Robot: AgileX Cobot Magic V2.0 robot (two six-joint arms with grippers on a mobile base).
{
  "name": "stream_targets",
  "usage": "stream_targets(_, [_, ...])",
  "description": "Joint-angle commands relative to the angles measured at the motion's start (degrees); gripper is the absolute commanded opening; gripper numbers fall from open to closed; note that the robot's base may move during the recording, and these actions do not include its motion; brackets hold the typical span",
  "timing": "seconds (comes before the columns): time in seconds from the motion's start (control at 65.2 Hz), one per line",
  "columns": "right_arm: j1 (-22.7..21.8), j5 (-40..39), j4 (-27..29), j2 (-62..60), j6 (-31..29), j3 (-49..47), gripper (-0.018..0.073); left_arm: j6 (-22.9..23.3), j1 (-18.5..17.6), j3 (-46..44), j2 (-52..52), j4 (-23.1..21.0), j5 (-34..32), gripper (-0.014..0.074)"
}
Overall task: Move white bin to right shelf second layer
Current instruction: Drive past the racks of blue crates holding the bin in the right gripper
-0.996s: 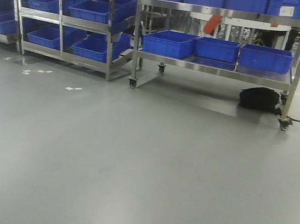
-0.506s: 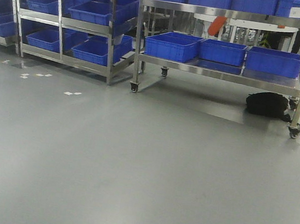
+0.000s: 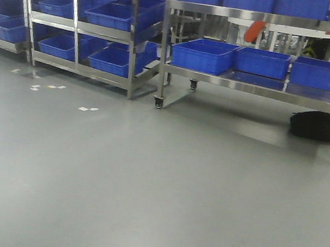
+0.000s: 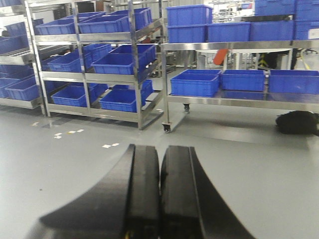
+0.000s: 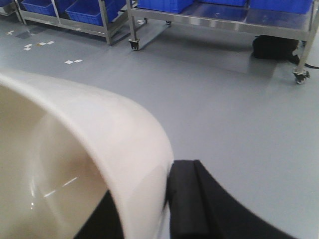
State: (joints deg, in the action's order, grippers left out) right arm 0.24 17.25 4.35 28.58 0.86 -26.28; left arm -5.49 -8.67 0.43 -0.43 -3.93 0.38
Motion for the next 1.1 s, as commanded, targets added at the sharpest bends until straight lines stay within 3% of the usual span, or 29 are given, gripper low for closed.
stream_targets(0.0, [-0.35, -6.21, -0.02, -0.02, -0.3, -1.79, 0.0024, 0.43, -0.11, 1.9, -0.76, -0.29, -4.99, 0.0085])
stream_targets(1.088, [-0.35, -6.21, -0.02, -0.02, -0.3, -1.79, 0.0024, 0.43, -0.11, 1.9, -0.76, -0.29, -4.99, 0.0085])
